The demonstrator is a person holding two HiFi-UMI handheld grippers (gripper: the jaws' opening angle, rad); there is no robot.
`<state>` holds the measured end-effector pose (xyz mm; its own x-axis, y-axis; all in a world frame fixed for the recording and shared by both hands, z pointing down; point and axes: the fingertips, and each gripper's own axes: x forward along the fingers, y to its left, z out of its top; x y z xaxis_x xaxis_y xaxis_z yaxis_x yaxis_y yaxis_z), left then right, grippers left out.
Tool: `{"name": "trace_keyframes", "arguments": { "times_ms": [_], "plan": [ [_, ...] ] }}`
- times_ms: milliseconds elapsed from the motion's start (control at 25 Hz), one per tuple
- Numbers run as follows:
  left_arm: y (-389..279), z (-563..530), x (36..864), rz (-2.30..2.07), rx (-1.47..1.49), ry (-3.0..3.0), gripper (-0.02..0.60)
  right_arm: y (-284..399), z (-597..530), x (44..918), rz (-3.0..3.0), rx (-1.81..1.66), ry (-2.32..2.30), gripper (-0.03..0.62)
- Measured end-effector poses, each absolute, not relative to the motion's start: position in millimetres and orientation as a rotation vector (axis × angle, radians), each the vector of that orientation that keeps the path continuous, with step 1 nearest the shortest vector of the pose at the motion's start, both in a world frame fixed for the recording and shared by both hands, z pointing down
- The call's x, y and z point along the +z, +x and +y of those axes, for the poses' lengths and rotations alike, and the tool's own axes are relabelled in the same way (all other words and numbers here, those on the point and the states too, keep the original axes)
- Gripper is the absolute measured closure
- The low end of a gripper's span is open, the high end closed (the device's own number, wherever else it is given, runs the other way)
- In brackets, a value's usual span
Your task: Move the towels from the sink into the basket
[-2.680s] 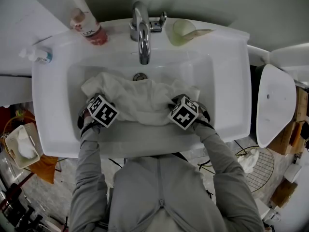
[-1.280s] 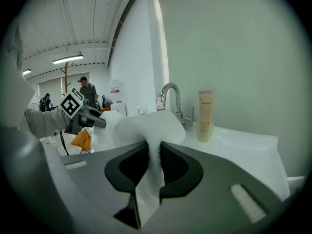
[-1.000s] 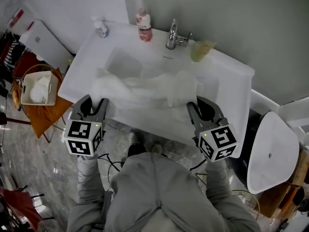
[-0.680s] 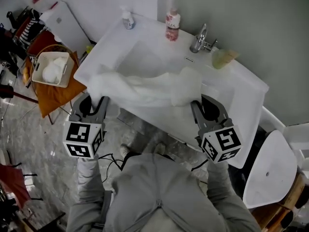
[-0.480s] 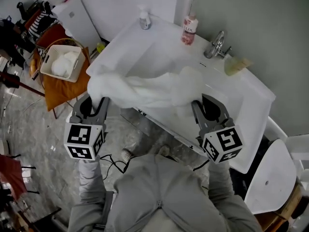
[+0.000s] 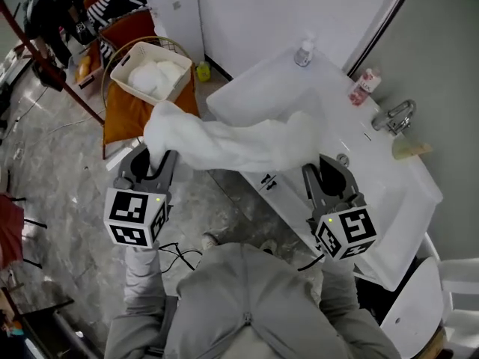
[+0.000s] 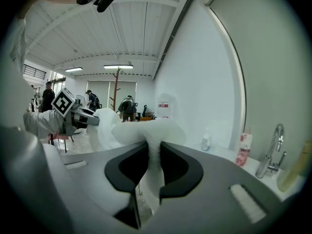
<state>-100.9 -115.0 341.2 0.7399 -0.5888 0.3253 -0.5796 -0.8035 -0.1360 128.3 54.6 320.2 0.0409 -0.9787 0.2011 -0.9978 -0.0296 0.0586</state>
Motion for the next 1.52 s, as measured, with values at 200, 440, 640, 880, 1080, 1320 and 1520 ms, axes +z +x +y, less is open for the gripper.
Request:
{"name": "trace_keyframes", "arguments": {
  "times_ms": [200, 440, 640, 880, 1080, 1320, 1520],
  "plan": [
    [-182.4, -154.4, 341.0, 1.092, -0.534, -2.888, 0.408, 55.2, -6.7, 317.8, -2.129, 0.131, 2.051, 0.537],
    [-261.7, -184.6, 337.2, 1.257, -0.497, -2.846, 0.408, -14.2, -66.0, 311.2, -2.236, 0.088, 1.922, 0.537],
    [-303.3, -206.4, 342.2, 1.391, -0.485, -2.808, 0.408, -46.2, -112.3, 311.6, -2.312, 0.062, 1.818, 0.537],
    [-328.1, -245.7, 348.8, 1.530, -0.478, -2.754, 0.408, -68.2, -175.7, 323.6, -2.396, 0.064, 1.687, 0.537],
    [-322.6, -297.3, 353.8, 1.591, -0.496, -2.724, 0.408, -65.8, -237.6, 331.7, -2.451, 0.077, 1.616, 0.537],
    [-295.9, -365.7, 342.2, 1.614, -0.516, -2.687, 0.408, -47.1, -310.5, 325.9, -2.501, 0.077, 1.570, 0.537],
    [-269.9, -415.3, 331.7, 1.607, -0.513, -2.677, 0.408, -23.6, -359.8, 312.7, -2.514, 0.049, 1.569, 0.537]
  ]
}}
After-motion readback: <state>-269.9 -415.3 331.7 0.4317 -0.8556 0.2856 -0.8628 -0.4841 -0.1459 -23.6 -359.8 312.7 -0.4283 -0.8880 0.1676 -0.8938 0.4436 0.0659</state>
